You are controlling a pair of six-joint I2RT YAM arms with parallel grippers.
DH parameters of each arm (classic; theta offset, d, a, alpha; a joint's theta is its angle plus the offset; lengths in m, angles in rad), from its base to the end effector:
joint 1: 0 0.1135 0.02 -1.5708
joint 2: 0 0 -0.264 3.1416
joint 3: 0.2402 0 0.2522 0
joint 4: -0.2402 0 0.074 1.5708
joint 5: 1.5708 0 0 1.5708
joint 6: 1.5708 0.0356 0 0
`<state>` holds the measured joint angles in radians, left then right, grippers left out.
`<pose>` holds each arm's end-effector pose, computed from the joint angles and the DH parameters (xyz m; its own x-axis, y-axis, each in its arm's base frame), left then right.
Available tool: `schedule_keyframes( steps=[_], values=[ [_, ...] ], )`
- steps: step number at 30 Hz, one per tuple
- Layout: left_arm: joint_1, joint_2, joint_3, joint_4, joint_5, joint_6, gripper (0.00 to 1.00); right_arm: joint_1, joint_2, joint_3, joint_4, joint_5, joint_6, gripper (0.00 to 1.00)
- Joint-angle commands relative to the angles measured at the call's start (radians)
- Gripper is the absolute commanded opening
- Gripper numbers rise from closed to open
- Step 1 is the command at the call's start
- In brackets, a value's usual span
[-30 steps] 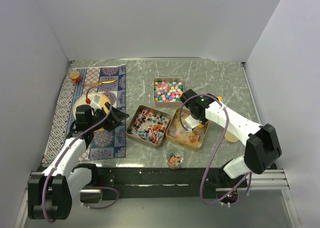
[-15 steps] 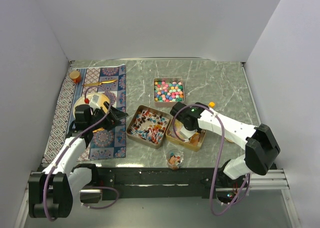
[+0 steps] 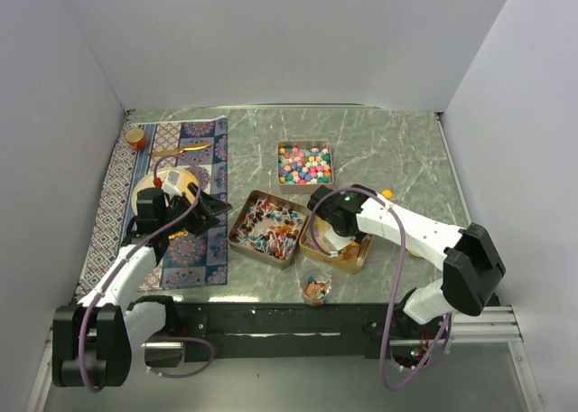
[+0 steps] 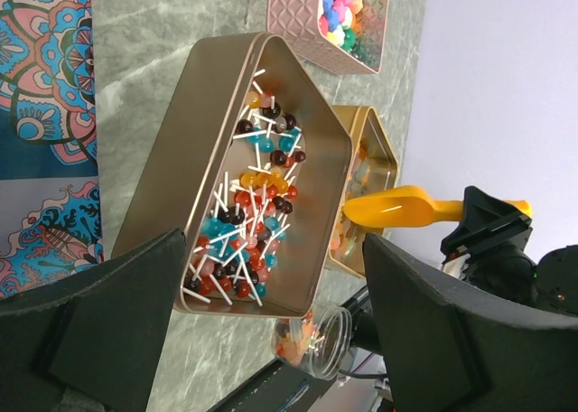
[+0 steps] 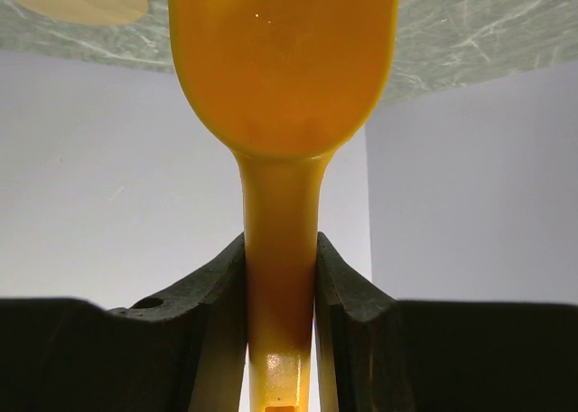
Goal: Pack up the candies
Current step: Scoop the fake candies from the storage box.
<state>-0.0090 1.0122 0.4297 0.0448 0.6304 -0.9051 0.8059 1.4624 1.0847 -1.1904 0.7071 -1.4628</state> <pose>0.2057 -0.0228 0.2001 -0.7202 -0.6289 -0.2930 -0.0856 0.4997 -0.8620 0.1839 0.1582 0.2403 0.4694 -0.6024 0.6456 -0.7474 -0.6604 -0.0727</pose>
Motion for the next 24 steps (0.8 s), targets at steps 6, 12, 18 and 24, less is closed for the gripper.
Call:
schedule_keyframes(
  steps=[6, 12, 18, 24],
  values=[
    [0.004, 0.008, 0.037, 0.063, 0.011, -0.018, 0.85, -0.028, 0.041, 0.047, -0.092, 0.049, 0.041, 0.00],
    [0.004, -0.006, 0.023, 0.070, 0.015, -0.026, 0.85, -0.050, 0.076, 0.078, -0.083, 0.071, 0.038, 0.00],
    [0.003, -0.012, 0.029, 0.056, 0.022, -0.023, 0.85, -0.050, 0.107, 0.026, -0.089, 0.112, 0.079, 0.00],
    [0.004, -0.014, 0.026, 0.063, 0.022, -0.026, 0.85, 0.004, 0.058, 0.006, -0.161, 0.052, 0.071, 0.00]
  ],
)
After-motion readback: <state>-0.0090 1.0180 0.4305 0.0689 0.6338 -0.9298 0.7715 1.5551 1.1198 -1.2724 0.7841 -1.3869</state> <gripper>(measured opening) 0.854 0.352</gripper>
